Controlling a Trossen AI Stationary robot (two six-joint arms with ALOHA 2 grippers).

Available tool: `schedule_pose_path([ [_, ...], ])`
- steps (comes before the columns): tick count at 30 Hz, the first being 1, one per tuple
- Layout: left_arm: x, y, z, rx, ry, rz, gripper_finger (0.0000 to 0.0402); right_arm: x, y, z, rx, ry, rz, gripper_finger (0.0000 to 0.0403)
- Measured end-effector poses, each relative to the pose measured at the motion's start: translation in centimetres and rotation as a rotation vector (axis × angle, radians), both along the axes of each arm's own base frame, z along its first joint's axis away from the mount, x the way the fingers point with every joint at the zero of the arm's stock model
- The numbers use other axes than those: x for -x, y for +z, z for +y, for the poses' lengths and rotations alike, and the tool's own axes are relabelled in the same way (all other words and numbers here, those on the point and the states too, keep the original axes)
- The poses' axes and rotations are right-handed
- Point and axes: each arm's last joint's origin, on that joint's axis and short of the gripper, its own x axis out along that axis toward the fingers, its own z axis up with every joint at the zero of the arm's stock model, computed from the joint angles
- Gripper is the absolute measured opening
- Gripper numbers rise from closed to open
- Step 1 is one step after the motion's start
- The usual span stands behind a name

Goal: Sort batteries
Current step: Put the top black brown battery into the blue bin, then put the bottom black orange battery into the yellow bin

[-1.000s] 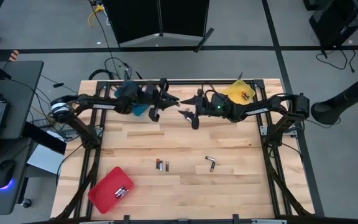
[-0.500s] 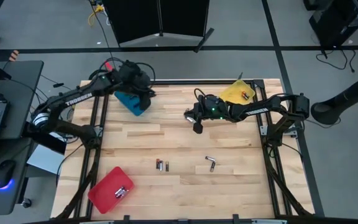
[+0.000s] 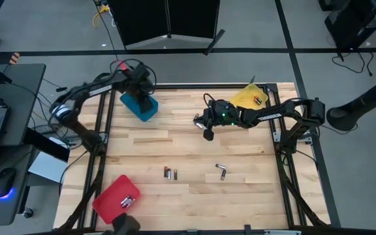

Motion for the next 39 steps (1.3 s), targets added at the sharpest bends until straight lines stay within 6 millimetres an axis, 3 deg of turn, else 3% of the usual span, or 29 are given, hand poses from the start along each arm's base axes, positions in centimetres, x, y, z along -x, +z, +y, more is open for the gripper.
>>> schedule_pose_path([
  [8, -0.8, -4.1, 1.6, 0.044, 0.009, 0.128, 0.005, -0.1, 0.0, 0.3, -0.002, 0.008, 0.005, 0.0014],
  [17, -1.0, -5.7, 1.9, 0.066, 0.02, 0.193, 0.005, 0.0, -0.1, 0.3, -0.004, 0.008, 0.008, 0.0006],
  [21, -1.0, -5.8, 1.9, 0.057, 0.025, 0.202, 0.0059, 0.0, -0.1, 0.3, -0.005, 0.008, 0.01, 0.0014],
  [28, -1.0, -5.8, 1.9, 0.059, 0.043, 0.206, 0.0121, 0.0, -0.1, 0.3, -0.005, 0.008, 0.01, 0.0011],
  [33, -0.8, -5.6, 1.8, 0.06, 0.052, 0.218, 0.0131, 0.0, -0.1, 0.3, -0.005, 0.008, 0.01, 0.0013],
  [36, -0.9, -4.7, 1.5, 0.006, 0.048, 0.224, 0.013, 0.0, -0.1, 0.3, -0.006, 0.007, 0.01, 0.0018],
  [39, -0.9, -2.5, 0.9, -0.077, 0.047, 0.173, 0.0122, 0.0, -0.1, 0.3, -0.006, 0.008, 0.01, 0.0016],
])
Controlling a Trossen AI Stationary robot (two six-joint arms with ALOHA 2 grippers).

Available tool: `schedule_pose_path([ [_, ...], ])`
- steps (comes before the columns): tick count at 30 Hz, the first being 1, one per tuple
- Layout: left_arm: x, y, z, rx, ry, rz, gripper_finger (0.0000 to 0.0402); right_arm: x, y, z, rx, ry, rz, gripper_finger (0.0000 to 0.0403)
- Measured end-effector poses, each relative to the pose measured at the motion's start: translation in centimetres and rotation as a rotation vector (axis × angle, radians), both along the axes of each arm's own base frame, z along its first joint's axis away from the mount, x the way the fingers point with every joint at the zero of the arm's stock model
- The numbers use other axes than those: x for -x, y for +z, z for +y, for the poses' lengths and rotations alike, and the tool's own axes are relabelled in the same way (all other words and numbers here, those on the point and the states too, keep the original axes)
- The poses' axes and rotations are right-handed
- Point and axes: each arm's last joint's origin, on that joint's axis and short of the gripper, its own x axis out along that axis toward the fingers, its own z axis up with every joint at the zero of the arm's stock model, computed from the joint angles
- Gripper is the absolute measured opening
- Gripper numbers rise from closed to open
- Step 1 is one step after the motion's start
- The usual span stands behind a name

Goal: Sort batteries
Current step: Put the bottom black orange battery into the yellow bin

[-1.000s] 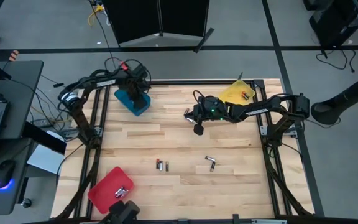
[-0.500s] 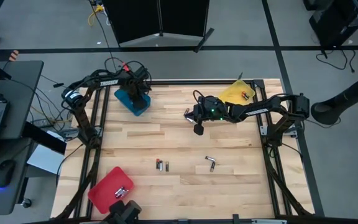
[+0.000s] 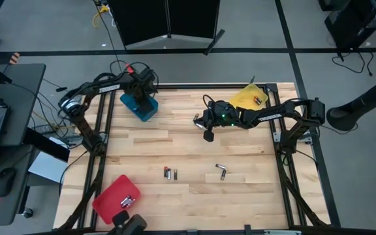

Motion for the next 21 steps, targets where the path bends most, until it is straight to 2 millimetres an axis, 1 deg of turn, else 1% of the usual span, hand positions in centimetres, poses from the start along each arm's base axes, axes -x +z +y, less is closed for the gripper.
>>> schedule_pose_path([
  [5, 0.1, 4.0, -1.6, -0.141, -0.001, -0.189, 0.0084, 0.2, 0.0, -0.7, -0.003, -0.071, 0.004, 0.0009],
  [7, 0.2, 5.0, -2.6, -0.187, -0.022, -0.292, 0.0063, 0.3, 0.0, -1.1, -0.017, -0.092, 0.001, 0.0013],
  [9, 0.1, 5.4, -3.6, -0.239, -0.053, -0.406, 0.0043, 0.4, 0.0, -1.2, -0.025, -0.096, -0.001, 0.002],
  [13, -0.3, 4.6, -5.8, -0.334, -0.118, -0.674, 0.0008, 0.3, 0.0, -1.1, -0.032, -0.09, -0.003, 0.0023],
  [17, -0.8, 2.7, -8.3, -0.408, -0.219, -0.945, 0.001, 0.2, 0.0, -0.5, -0.049, -0.079, -0.006, 0.0014],
  [21, -0.8, 1.2, -10.6, -0.465, -0.276, -1.151, 0.001, 0.1, -0.2, 0.4, -0.103, -0.078, 0.013, 0.0019],
])
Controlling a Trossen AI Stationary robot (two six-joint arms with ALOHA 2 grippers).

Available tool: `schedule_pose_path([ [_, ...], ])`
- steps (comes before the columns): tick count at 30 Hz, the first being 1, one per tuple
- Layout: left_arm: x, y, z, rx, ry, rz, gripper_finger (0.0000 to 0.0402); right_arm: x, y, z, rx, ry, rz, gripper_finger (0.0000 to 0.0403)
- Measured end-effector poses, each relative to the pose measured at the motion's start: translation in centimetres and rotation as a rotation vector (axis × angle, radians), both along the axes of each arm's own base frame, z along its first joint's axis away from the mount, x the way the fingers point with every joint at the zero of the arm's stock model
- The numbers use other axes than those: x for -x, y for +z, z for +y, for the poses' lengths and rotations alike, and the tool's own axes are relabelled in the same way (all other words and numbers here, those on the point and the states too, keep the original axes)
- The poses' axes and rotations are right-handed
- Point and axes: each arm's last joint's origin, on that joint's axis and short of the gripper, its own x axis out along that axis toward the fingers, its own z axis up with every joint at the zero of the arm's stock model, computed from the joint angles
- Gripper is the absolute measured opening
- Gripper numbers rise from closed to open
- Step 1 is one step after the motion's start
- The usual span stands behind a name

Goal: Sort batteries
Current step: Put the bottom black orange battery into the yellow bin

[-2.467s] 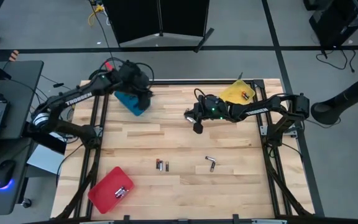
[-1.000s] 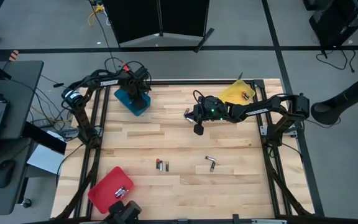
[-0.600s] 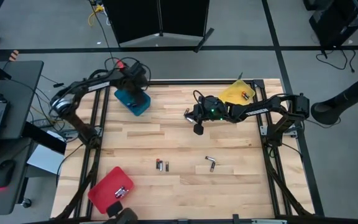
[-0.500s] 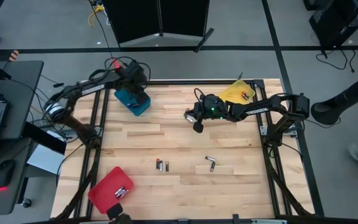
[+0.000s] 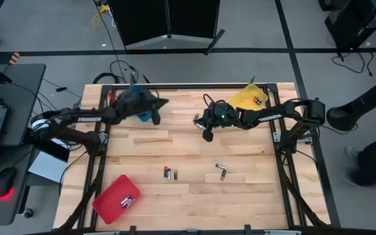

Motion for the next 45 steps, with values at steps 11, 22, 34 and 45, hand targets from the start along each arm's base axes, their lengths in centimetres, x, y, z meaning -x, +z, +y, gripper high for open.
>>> schedule_pose_path([
  [11, 0.6, -2.1, -3.4, -0.009, -0.114, -0.097, 0.0007, 0.5, 2.4, 4.0, -0.15, -0.028, 0.239, 0.0061],
  [22, 0.5, -2.6, -3.7, 0.0, -0.127, -0.047, 0.0009, -0.2, 4.0, 7.2, -0.246, -0.094, 0.273, 0.012],
  [34, 0.6, -3.0, -3.7, -0.003, -0.129, 0.0, 0.0007, -0.9, 6.1, 7.9, -0.216, -0.165, 0.251, 0.0205],
  [45, 0.7, -3.1, -3.6, -0.002, -0.11, 0.01, 0.0006, -0.6, 6.4, 3.4, -0.203, -0.315, 0.231, 0.0246],
])
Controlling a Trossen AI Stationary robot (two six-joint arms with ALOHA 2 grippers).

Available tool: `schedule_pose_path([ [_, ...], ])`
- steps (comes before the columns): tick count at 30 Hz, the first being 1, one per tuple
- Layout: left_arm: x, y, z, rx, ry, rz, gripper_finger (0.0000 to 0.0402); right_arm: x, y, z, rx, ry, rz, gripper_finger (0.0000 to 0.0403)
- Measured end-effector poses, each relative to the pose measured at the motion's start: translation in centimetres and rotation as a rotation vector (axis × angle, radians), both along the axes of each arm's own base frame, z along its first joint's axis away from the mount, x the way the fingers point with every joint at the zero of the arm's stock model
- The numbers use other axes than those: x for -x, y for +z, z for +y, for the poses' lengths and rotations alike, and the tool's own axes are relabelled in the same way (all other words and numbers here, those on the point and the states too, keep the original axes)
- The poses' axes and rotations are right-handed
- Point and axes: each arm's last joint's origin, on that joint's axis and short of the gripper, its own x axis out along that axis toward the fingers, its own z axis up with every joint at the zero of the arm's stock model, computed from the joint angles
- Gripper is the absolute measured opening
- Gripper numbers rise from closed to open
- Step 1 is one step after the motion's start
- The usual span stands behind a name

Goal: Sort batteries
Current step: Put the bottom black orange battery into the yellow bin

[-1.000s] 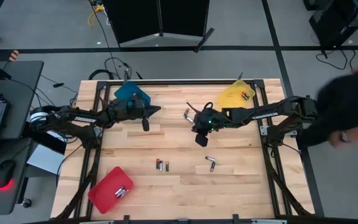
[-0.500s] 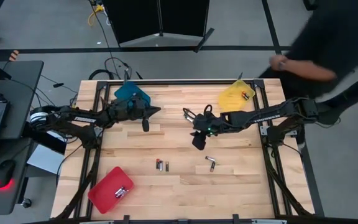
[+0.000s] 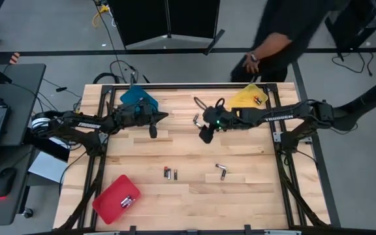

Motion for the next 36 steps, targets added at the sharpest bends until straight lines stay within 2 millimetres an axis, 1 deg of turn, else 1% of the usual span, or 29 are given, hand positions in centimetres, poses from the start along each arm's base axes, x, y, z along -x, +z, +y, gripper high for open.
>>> schedule_pose_path([
  [6, 0.2, 0.0, 0.5, 0.0, 0.022, 0.001, 0.0006, 0.1, -0.7, -3.1, 0.007, -0.058, 0.012, 0.0273],
  [13, 0.4, 0.0, 0.9, 0.001, 0.046, 0.001, 0.0006, -0.4, -2.9, -5.4, 0.01, -0.066, 0.075, 0.0315],
  [19, 0.5, 0.0, 1.1, 0.004, 0.052, 0.001, 0.0006, -2.1, -4.3, -6.4, 0.03, -0.013, 0.13, 0.0348],
  [27, 0.5, 0.0, 1.1, 0.017, 0.054, -0.002, 0.0006, -5.0, -5.4, -7.4, 0.056, 0.061, 0.221, 0.0365],
  [31, 0.5, -0.1, 1.1, 0.025, 0.055, -0.001, 0.0006, -5.8, -6.2, -8.0, 0.053, 0.088, 0.281, 0.0368],
  [36, 0.5, -0.2, 1.0, 0.031, 0.055, 0.013, 0.0006, -6.2, -7.3, -8.5, 0.031, 0.112, 0.321, 0.0368],
])
